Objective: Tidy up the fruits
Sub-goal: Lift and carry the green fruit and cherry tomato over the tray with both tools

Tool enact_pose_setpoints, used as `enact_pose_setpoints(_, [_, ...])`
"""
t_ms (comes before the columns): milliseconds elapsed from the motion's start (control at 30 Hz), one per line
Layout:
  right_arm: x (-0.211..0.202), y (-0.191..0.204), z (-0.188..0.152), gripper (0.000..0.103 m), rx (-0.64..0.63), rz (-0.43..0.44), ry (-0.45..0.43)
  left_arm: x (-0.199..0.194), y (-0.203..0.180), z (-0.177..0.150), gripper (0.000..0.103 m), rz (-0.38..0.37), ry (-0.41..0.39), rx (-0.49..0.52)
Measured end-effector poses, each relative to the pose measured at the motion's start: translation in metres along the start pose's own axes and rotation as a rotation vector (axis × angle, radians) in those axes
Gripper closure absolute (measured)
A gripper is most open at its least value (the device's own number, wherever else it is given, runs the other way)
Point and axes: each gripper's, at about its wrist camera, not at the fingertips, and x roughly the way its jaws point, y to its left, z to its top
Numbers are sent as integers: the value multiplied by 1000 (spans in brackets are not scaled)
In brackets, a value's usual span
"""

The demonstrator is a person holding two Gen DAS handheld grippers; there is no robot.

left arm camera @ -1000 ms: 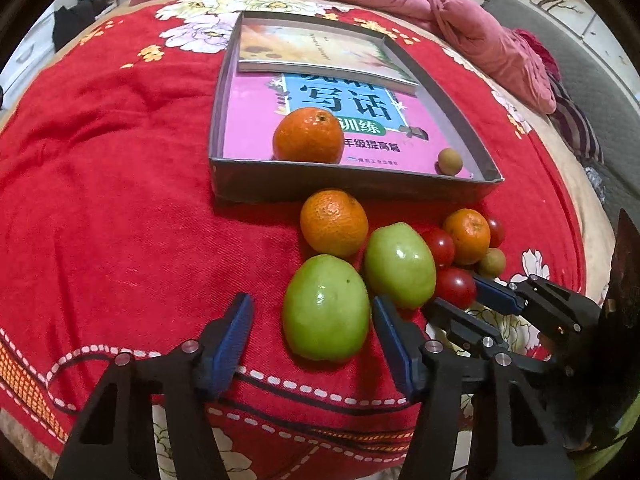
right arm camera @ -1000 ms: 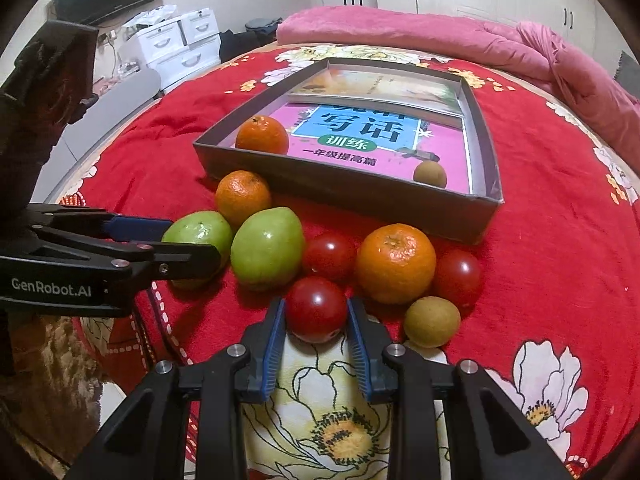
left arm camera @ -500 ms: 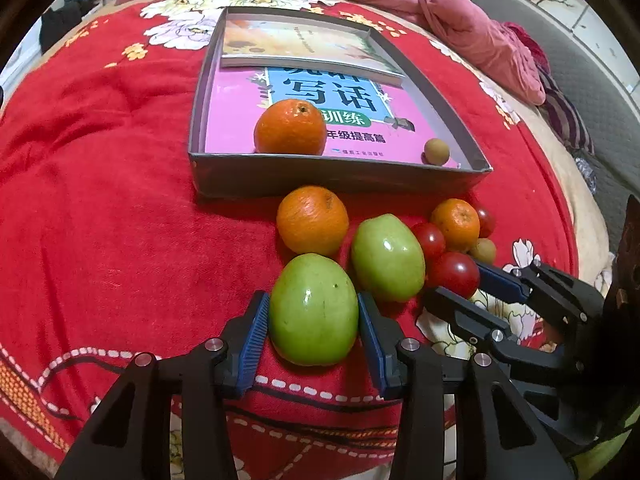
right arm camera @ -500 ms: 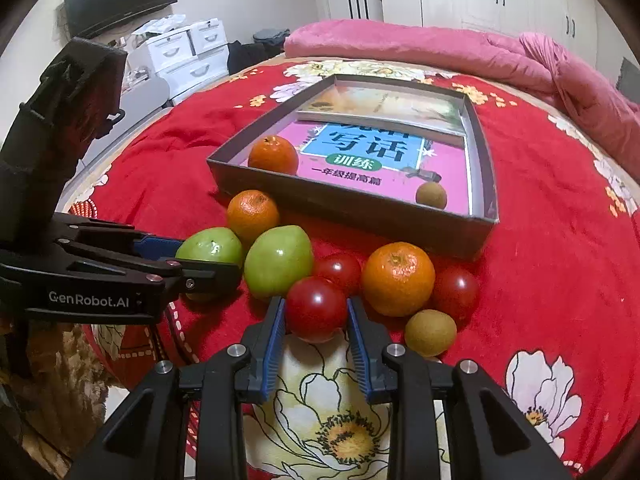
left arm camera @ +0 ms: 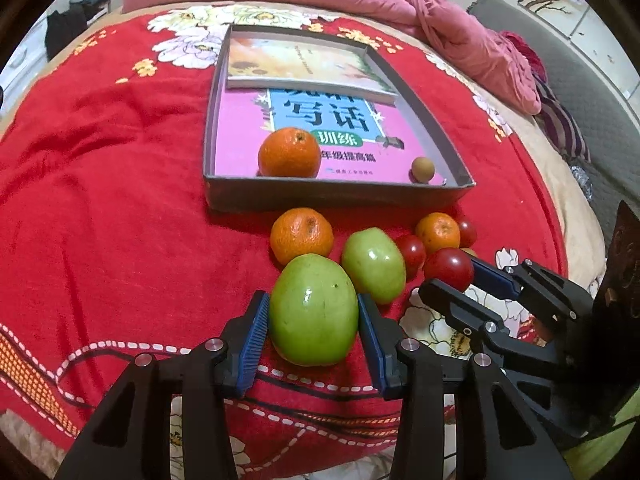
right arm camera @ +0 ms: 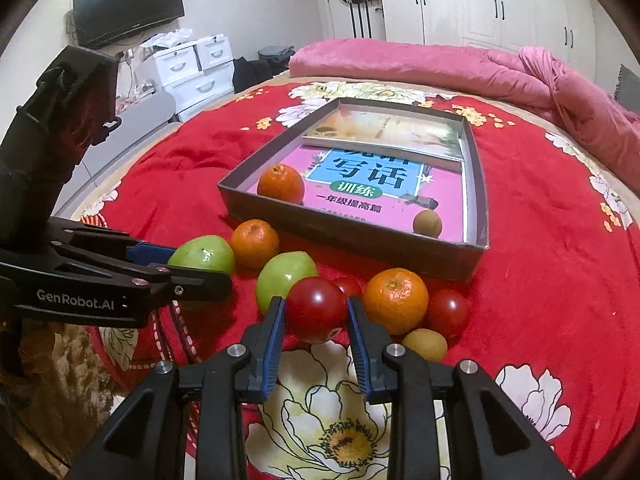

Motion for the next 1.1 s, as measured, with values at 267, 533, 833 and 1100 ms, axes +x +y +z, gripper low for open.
enact_pose_setpoints(267, [-6, -1, 4, 72, 5, 8, -27, -16, -8, 3, 58, 3, -30, 5])
enact_pose_setpoints(533, [-16, -3, 8, 72, 13, 22, -63, -28, -17, 8, 58, 16, -56, 16])
enact_pose_setpoints(833, [-27, -11, 15, 72, 33, 21, -107, -38, -24, 19, 58, 18, -82, 14])
enact_pose_setpoints(1100, [-31, -19, 20, 72, 49, 11, -132, -39, -30, 27, 58, 7, -92, 13])
